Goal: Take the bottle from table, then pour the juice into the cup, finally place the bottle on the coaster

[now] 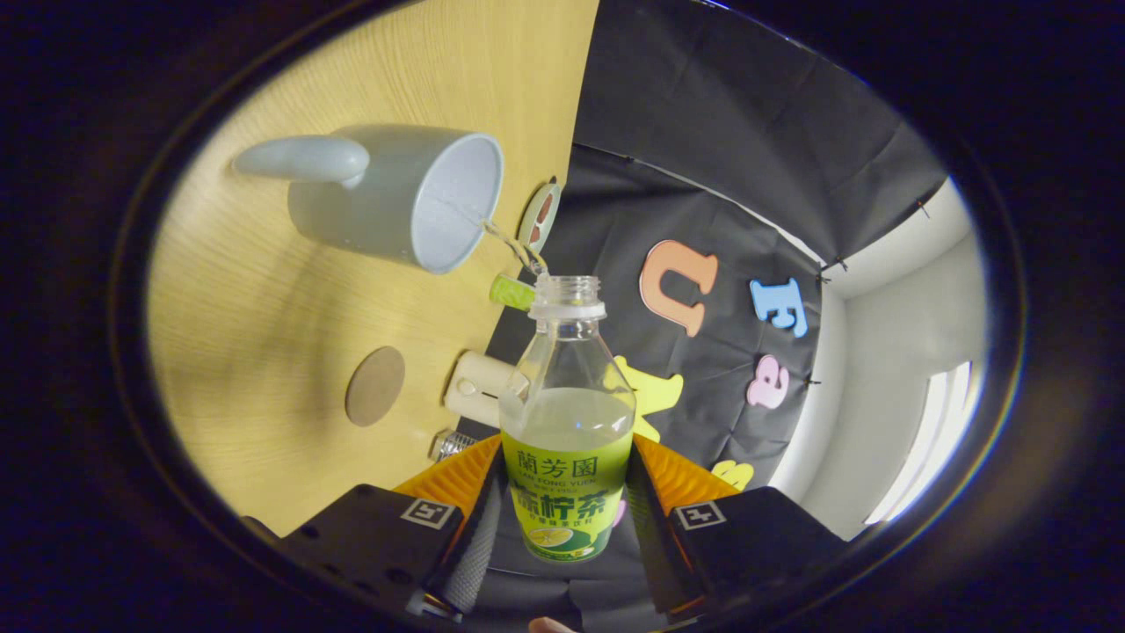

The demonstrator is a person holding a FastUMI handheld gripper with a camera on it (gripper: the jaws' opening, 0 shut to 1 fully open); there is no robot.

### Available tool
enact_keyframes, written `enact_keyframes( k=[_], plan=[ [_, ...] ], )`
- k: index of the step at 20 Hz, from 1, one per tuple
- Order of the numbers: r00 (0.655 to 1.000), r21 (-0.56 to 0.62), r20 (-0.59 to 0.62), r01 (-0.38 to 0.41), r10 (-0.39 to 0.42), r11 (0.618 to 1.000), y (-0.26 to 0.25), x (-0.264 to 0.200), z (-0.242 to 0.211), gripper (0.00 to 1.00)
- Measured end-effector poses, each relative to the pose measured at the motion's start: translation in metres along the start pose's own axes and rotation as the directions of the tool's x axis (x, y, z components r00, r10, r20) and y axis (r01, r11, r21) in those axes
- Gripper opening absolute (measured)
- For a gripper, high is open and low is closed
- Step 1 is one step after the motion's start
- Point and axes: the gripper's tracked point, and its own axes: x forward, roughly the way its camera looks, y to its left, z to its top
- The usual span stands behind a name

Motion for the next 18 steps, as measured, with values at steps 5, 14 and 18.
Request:
enact_keyframes(
  k=[5, 14, 18],
  plan=[
    [1.0, -0.031, -0.004, 0.013, -0.013, 0.999, -0.01, 0.0, -0.001, 0.76],
    [1.0, -0.074, -0.01, 0.028, -0.029, 0.997, -0.021, 0.001, -0.001, 0.76],
    [0.999, -0.092, -0.013, 0.034, -0.035, 0.995, -0.022, 0.002, -0.002, 0.76]
  ],
)
